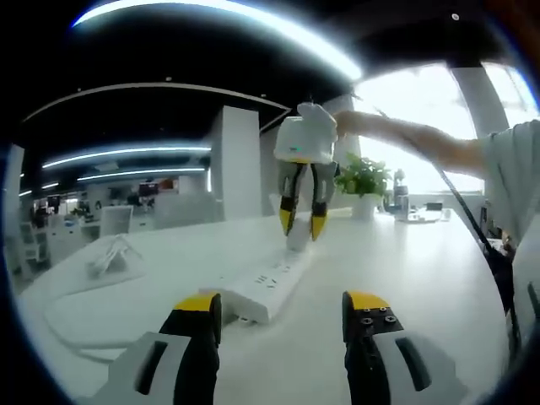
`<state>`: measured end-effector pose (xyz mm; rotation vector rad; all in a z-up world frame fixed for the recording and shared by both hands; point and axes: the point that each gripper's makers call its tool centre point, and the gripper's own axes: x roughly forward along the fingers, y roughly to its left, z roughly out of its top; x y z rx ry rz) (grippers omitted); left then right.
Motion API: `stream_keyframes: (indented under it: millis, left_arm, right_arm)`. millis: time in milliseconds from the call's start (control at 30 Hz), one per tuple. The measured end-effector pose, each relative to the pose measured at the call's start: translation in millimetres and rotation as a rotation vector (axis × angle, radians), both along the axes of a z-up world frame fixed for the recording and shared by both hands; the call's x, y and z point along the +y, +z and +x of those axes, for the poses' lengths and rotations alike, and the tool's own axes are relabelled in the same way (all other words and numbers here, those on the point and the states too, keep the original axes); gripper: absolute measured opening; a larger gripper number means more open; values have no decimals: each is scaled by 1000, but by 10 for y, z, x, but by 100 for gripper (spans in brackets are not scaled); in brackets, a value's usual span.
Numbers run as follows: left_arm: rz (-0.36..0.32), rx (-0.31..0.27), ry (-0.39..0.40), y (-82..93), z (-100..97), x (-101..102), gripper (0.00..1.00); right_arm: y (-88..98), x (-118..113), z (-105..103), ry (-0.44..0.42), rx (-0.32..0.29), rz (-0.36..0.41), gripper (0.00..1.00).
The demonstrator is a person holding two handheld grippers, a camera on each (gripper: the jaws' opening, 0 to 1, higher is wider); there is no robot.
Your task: Straighten the power strip on the desk, plug the charger into it
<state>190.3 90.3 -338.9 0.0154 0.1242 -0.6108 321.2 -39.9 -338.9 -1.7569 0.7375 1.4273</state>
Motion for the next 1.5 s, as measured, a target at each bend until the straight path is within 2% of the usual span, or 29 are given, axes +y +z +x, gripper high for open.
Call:
stream_keyframes:
  millis: [133, 200, 233, 300, 467, 600, 700, 900, 1000, 1133, 1200, 1433, 1500]
  left_arm:
    - [-2, -11, 8, 33, 5, 13, 60]
    - [-8, -2, 5, 13, 5, 11, 59]
    - [-6, 6, 5, -8, 5, 12, 60]
    - [-3, 13, 9, -30, 2, 10, 60]
    - [-15, 8, -5, 8, -25, -28, 60]
    - [-9, 8, -19, 2, -34, -65, 60]
    - [-14, 4, -27, 15, -39, -74, 60]
    - [-13, 7, -20, -1, -28, -50, 60]
    - [-15, 4, -18, 12, -27, -51, 60]
    - [-16, -3, -24, 25, -31, -70, 60]
    - [-16, -3, -25, 20, -31, -68, 60]
    - [-19, -3, -30, 23, -29, -69, 60]
    - [-18, -3, -33, 25, -27, -78, 60]
  right_arm:
    - [11, 2, 22, 4, 46, -76, 23]
    - [36, 2, 70, -33, 2, -134, 24]
    - [27, 13, 51, -72, -7, -134, 24]
    - [12, 22, 50, -46, -28, -139, 24]
    - [28, 7, 30, -84, -89, 5, 24]
    - [85, -94, 5, -92, -128, 65, 24]
    - [135, -114, -8, -108, -145, 106, 24]
    - [97, -102, 26, -69, -180, 113, 23]
    - [90, -59, 13, -20, -169, 81, 22]
    - [83, -56, 38, 49, -120, -45, 22]
    - [73, -47, 51, 40, -89, -102, 22]
    - [86, 27, 215, 48, -52, -143, 21]
    - [65, 28, 171, 46, -46, -153, 21]
